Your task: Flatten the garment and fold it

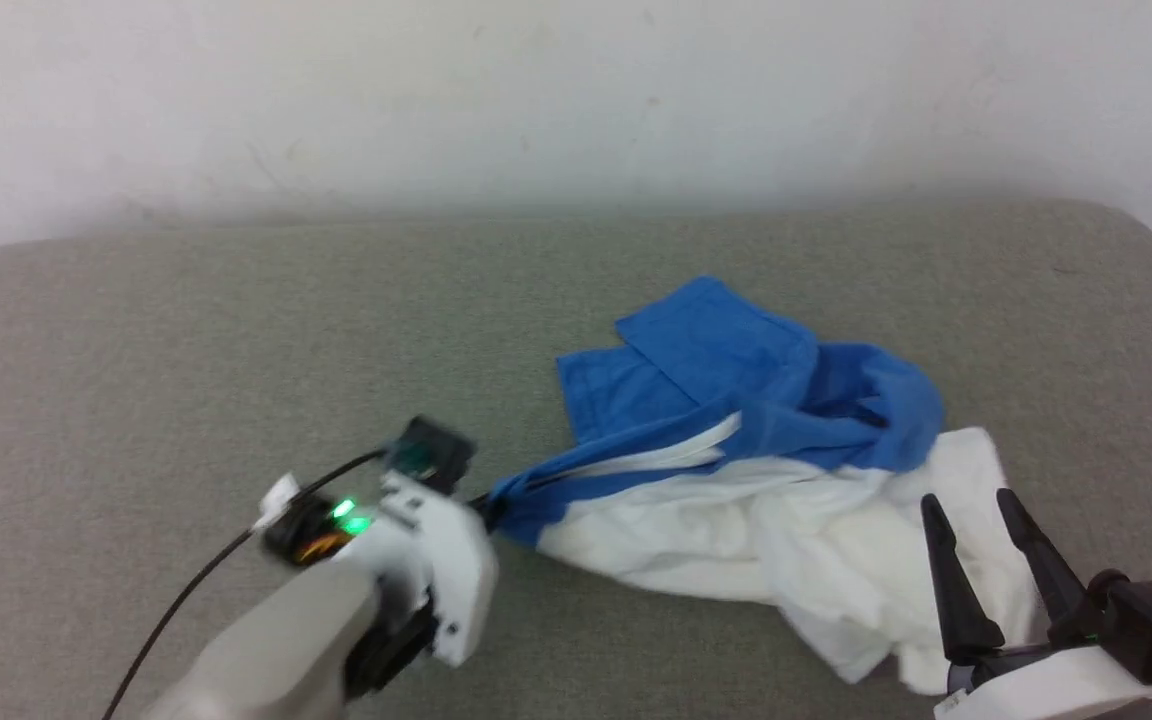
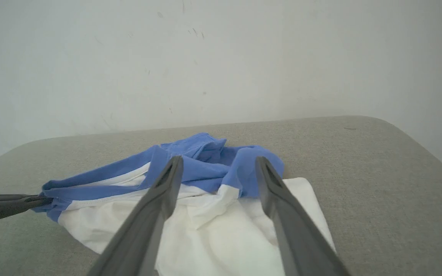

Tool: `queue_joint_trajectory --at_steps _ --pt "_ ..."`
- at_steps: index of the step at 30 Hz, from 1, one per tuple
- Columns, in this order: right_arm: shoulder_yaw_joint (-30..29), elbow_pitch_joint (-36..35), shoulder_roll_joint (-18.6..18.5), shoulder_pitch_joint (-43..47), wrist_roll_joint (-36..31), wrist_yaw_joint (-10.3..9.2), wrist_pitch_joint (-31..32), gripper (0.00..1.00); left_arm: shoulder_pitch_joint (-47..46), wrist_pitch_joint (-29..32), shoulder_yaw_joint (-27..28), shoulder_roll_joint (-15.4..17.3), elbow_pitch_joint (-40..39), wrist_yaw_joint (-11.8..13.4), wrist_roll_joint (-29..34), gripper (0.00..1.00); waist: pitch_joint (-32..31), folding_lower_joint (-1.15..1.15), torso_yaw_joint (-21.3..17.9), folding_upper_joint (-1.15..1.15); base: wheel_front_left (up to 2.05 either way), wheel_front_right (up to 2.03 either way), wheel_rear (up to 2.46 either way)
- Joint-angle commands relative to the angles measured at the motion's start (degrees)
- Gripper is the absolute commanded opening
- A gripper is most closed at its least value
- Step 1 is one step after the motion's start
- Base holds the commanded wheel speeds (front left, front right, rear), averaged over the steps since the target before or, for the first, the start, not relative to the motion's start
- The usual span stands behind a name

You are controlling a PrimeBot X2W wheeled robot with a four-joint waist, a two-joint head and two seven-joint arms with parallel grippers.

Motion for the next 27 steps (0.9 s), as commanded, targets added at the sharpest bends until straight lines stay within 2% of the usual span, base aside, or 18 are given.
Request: queue_joint_trajectory --at_steps 1,5,9,11,14,15,16,17,22,27 --pt "-0.1 0.0 0.1 0.4 0.4 -0.04 -0.4 1.0 3.1 -0.3 1.0 2.3 -1.7 1.6 -1.1 0.0 -1.4 0.0 1.7 0.0 0.0 0.0 0.0" --pt "-0.4 -0.3 0.1 1.1 0.4 -0.04 -0.2 1.0 14.4 0.6 5.0 10.7 -13.2 9.3 -6.0 0.0 -1.8 0.0 3.2 0.0 0.0 0.0 0.0" --pt "-0.6 -0.8 0.1 1.4 0.1 -0.04 0.1 1.0 26.1 0.8 8.9 16.9 -22.1 17.1 -11.5 0.0 -1.7 0.0 4.1 0.0 0.0 0.0 0.0" --pt "-0.6 -1.0 0.1 1.5 0.0 -0.04 0.2 1.0 30.8 0.8 10.2 18.6 -25.1 19.8 -14.0 0.0 -1.6 0.0 4.4 0.0 0.0 0.0 0.0" --pt "-0.5 -1.2 0.1 1.5 -0.1 -0.04 0.4 1.0 35.5 0.7 11.2 19.6 -27.8 21.6 -16.6 0.0 -1.5 0.0 4.5 0.0 0.0 0.0 0.0" --pt "-0.4 -1.2 0.1 1.5 -0.1 -0.04 0.4 1.0 36.2 0.4 11.5 19.7 -28.5 21.9 -17.1 0.08 -1.4 0.0 4.5 0.0 0.0 0.0 0.0" --pt "-0.4 -1.2 0.1 1.4 -0.1 -0.04 0.5 1.0 36.5 -0.3 12.0 19.9 -29.2 22.4 -17.1 0.95 -1.4 0.0 4.6 0.0 0.0 0.0 0.0" --pt "-0.4 -1.3 0.1 1.4 -0.1 -0.04 0.5 1.0 36.3 -1.0 12.5 20.0 -29.9 22.8 -16.7 1.0 -1.4 0.0 4.6 0.0 0.0 0.0 0.0" --pt "-0.2 -2.0 0.1 1.2 -0.3 -0.04 0.9 1.0 31.2 -7.3 16.6 20.3 -33.4 23.7 -13.3 1.0 -0.8 0.0 4.0 0.0 0.0 0.0 0.0" --pt "0.4 -3.0 0.1 -0.4 -1.5 -0.04 1.0 1.0 20.8 -10.8 17.5 18.5 -33.5 21.7 -8.2 1.0 1.0 0.0 2.5 0.0 0.0 0.0 0.0"
